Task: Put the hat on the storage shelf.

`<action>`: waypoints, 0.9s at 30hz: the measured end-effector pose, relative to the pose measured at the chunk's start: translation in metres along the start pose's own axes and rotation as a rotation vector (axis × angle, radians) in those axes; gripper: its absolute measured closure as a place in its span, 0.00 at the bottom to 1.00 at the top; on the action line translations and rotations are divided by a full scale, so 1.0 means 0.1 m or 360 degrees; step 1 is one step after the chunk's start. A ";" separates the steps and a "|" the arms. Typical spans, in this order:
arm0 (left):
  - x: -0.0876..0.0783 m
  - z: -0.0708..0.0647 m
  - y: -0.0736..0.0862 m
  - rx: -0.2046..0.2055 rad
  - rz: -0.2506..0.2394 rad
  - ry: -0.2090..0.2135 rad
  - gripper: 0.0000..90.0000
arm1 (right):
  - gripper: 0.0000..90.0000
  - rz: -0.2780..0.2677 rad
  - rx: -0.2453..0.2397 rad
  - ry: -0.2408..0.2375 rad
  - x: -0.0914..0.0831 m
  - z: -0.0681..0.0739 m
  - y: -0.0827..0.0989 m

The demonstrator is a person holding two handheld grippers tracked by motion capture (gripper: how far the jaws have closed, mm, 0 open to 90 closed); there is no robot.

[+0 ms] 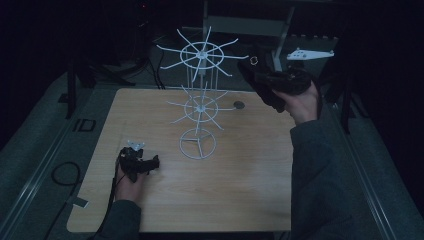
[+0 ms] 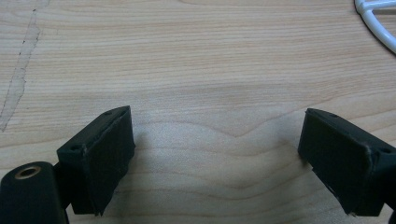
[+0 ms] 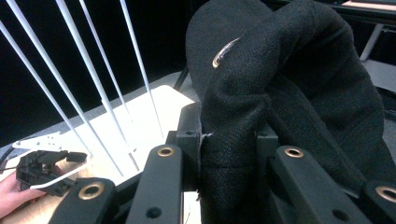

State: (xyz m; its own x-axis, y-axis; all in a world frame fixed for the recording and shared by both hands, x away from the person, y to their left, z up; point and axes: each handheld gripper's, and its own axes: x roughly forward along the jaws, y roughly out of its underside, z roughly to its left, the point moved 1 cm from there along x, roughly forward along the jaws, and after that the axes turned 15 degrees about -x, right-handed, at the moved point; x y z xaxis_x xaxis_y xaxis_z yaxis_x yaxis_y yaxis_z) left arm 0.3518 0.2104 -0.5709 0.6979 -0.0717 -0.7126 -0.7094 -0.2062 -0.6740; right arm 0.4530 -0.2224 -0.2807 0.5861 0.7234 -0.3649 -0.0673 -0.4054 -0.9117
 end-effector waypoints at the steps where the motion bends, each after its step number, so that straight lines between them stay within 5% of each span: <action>1: 0.00 0.00 0.00 0.0000 0.0000 0.0000 0.13 | 0.80 -0.0003 -0.0002 -0.0003 -0.01 0.00 -0.01; 27: 0.00 0.00 0.00 0.0011 0.0011 -0.0004 0.13 | 0.80 -0.0093 -0.0026 0.0026 -0.13 -0.03 -0.29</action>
State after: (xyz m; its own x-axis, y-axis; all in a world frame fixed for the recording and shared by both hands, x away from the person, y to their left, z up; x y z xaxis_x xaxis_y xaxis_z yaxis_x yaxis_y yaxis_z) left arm 0.3515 0.2109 -0.5706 0.6926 -0.0709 -0.7178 -0.7150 -0.1988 -0.6702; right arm 0.4492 -0.2218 -0.2490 0.6018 0.7370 -0.3076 -0.0190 -0.3718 -0.9281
